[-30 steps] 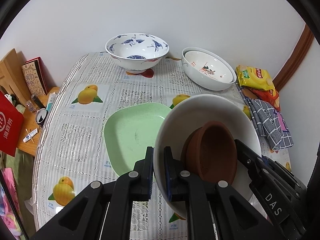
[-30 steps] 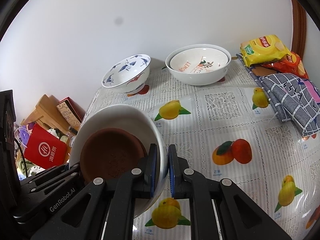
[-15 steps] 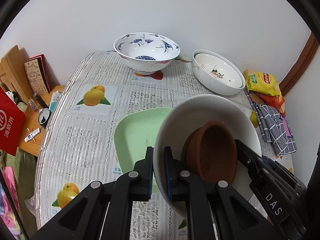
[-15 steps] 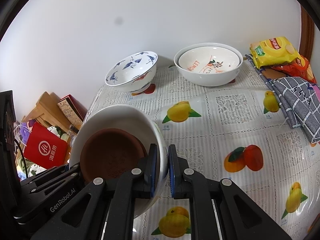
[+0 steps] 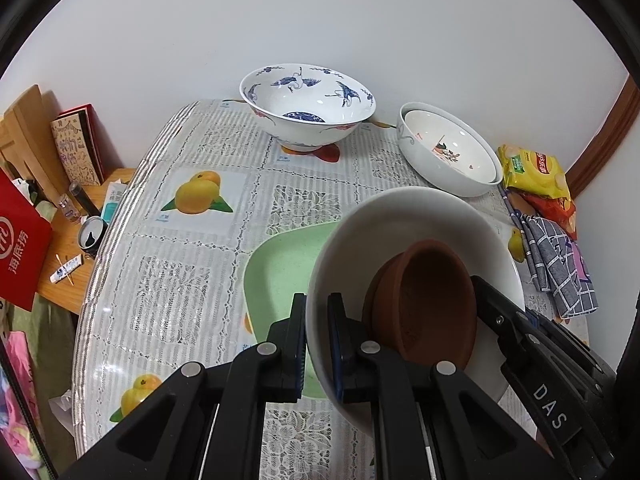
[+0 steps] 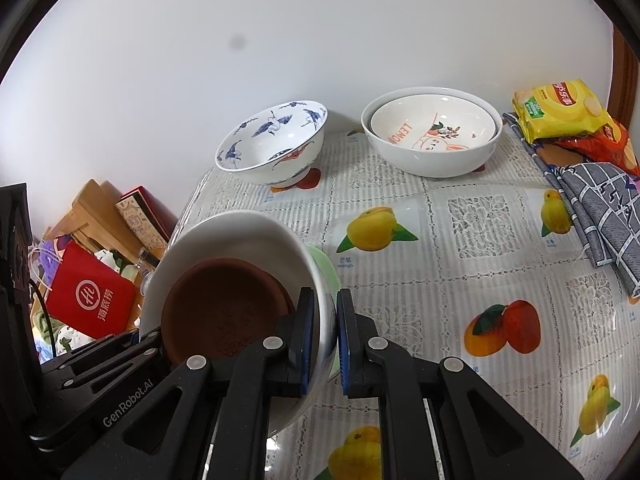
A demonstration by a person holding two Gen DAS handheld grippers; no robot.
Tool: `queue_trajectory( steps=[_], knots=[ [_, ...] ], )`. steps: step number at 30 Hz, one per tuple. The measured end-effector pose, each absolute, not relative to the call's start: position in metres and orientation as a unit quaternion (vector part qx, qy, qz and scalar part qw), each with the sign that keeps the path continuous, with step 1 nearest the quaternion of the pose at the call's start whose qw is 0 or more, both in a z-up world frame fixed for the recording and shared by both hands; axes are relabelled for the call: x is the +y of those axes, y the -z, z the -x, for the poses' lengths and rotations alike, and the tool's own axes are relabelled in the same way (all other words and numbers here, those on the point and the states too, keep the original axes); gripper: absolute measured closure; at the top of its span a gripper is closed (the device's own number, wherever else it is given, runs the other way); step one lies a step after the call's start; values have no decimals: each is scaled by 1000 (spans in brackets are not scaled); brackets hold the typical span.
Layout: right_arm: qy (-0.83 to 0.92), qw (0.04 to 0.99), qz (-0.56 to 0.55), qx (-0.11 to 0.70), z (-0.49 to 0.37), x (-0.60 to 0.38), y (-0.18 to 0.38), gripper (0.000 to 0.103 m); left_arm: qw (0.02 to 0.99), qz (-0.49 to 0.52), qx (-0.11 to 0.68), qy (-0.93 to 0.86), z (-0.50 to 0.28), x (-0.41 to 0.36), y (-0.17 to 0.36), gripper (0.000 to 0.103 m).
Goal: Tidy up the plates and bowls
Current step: 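Carry the white bowl with both grippers over the green plate stack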
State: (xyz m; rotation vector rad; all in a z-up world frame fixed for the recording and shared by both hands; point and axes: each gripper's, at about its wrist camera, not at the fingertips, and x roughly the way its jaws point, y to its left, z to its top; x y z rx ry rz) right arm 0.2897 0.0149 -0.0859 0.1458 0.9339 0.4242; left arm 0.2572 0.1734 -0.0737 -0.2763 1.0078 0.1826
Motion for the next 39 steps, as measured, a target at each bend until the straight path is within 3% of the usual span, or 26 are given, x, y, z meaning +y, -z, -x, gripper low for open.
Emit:
queue_trajectory(
  steps=[39],
  knots=[
    [-215,864,-62,452,-301,41,94,92,859,142,482,-98,-264,198,82,93]
  ],
)
